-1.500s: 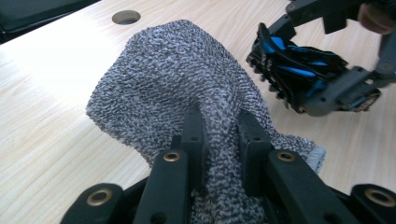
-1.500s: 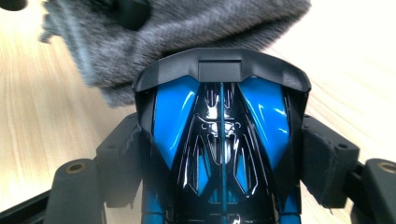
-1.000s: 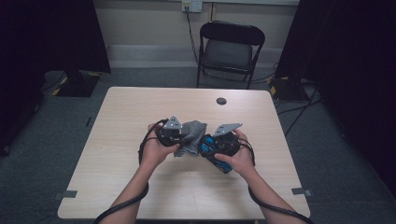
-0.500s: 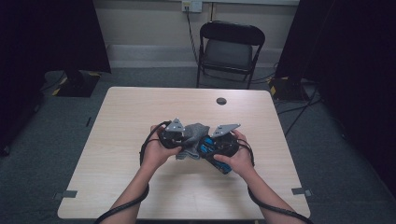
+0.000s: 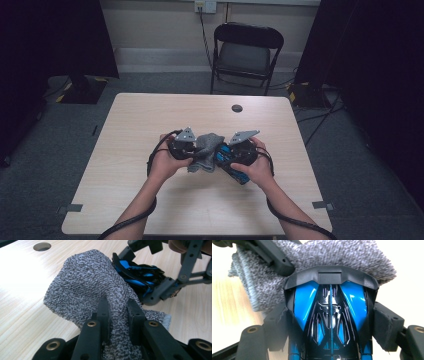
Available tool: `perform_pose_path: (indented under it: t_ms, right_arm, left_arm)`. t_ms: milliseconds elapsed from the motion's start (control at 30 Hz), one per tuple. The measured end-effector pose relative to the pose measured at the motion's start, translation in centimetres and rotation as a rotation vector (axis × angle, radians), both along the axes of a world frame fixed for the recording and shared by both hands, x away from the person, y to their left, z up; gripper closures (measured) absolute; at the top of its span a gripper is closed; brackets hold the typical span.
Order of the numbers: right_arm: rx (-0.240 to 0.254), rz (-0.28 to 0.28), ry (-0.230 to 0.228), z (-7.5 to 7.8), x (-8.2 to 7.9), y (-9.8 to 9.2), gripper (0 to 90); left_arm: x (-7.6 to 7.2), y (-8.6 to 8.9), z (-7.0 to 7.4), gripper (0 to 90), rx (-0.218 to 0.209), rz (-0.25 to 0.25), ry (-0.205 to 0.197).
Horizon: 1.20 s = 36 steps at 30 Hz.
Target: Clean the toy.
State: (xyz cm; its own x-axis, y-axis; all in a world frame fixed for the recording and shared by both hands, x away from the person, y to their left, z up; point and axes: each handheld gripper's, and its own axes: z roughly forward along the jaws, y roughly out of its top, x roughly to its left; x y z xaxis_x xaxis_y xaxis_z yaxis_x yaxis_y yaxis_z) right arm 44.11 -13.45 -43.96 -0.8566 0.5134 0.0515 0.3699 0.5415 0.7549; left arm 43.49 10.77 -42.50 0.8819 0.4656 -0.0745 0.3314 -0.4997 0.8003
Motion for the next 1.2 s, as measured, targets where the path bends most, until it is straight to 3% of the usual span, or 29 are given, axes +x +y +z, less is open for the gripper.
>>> perform_pose_path:
  t_ms: [967,1200]
  right_arm:
    - [-0.014,-0.085,0.020,0.0,1.8,-1.5,25.5]
    - [0.006,-0.110,0.024,0.2,2.3,-2.0,25.5]
  left_arm:
    - [-1.4,0.5,-0.1,75.8,-0.011,-0.043,0.013]
    - [-1.9,0.8,-0.4,75.7,-0.030,-0.051,0.022]
